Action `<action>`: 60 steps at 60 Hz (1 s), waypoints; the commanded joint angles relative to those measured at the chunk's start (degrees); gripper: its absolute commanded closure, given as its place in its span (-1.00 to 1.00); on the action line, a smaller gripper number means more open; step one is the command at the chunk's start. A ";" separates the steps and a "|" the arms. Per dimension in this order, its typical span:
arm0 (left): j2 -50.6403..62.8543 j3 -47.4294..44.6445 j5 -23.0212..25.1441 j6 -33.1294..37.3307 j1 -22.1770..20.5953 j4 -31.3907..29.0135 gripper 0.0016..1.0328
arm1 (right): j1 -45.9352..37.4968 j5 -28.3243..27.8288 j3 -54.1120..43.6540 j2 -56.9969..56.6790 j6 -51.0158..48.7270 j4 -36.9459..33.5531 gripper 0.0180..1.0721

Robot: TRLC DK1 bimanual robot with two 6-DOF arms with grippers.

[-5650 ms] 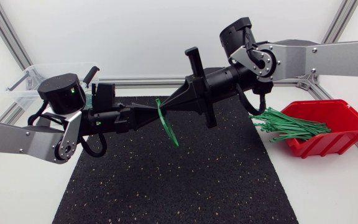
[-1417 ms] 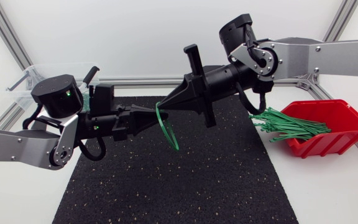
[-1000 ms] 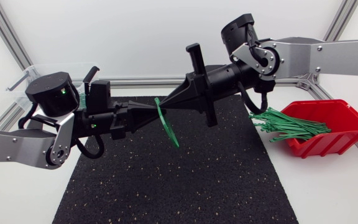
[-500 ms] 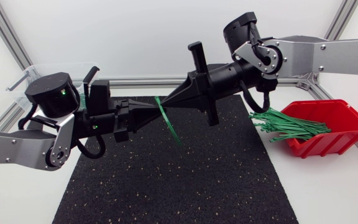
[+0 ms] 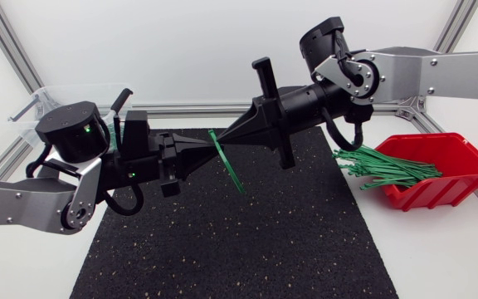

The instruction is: Take a green cable tie from the red box, thread the tail through the head to close it, then place it in the transparent bin on the left.

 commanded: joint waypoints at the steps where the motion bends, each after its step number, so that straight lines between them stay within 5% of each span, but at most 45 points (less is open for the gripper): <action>1: -1.44 -1.78 -0.14 1.53 -1.25 0.96 0.93 | -0.57 1.14 -0.85 -1.53 1.50 -0.93 0.89; 19: -3.02 -3.27 -4.19 4.08 -4.15 0.96 0.93 | 1.10 2.72 -0.50 -0.56 1.85 -0.84 0.89; 60: -6.80 -4.68 -4.36 3.99 -4.23 0.96 0.93 | 0.58 6.50 -0.94 0.76 3.87 0.30 0.88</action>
